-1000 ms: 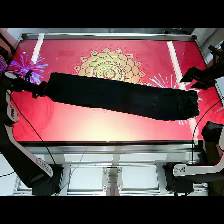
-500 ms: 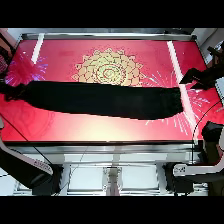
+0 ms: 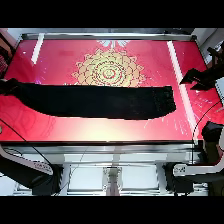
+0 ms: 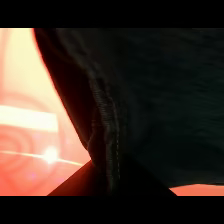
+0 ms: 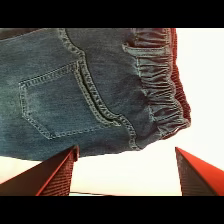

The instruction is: Fold the clothes and pants, and hang the long-sleeved shirts on hangers.

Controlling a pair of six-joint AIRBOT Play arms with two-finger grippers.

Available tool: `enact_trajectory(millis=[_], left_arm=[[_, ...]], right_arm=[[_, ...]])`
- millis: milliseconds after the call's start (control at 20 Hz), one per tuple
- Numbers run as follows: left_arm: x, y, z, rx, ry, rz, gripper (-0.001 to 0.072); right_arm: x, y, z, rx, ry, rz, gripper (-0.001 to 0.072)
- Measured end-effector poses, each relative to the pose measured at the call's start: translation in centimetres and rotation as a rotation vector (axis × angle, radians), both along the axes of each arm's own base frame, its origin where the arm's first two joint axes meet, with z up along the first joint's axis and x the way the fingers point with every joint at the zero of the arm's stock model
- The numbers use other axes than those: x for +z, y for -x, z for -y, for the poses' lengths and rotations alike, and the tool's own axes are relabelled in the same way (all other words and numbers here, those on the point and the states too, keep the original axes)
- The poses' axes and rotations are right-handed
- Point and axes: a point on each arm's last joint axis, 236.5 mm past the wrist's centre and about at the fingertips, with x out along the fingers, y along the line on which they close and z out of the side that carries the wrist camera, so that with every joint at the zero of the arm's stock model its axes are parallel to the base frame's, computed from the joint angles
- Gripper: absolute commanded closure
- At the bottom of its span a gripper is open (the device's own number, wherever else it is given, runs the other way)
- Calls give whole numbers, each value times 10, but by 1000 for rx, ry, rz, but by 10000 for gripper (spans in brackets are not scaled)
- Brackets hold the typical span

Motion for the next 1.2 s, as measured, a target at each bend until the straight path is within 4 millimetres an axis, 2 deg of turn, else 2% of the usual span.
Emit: enact_trajectory(millis=[250, 450, 650, 800, 950, 1200], left_arm=[[4, -25, 96, -215, 0, -1, 684], [5, -30, 174, -364, 5, -8, 684], [8, -36, 247, -438, 30, 23, 684], [17, -41, 305, -465, 116, 86, 684], [22, -39, 343, -480, 175, 109, 683], [27, -28, 382, -517, 234, 108, 683]], right_arm=[[-1, 0, 2, -1, 10, 1, 31], [-1, -1, 3, 8, 17, 6, 31], [0, -3, 4, 9, 22, 15, 31], [0, -3, 4, 10, 23, 17, 31], [0, -3, 4, 11, 23, 16, 31], [0, -2, 4, 12, 23, 13, 31]])
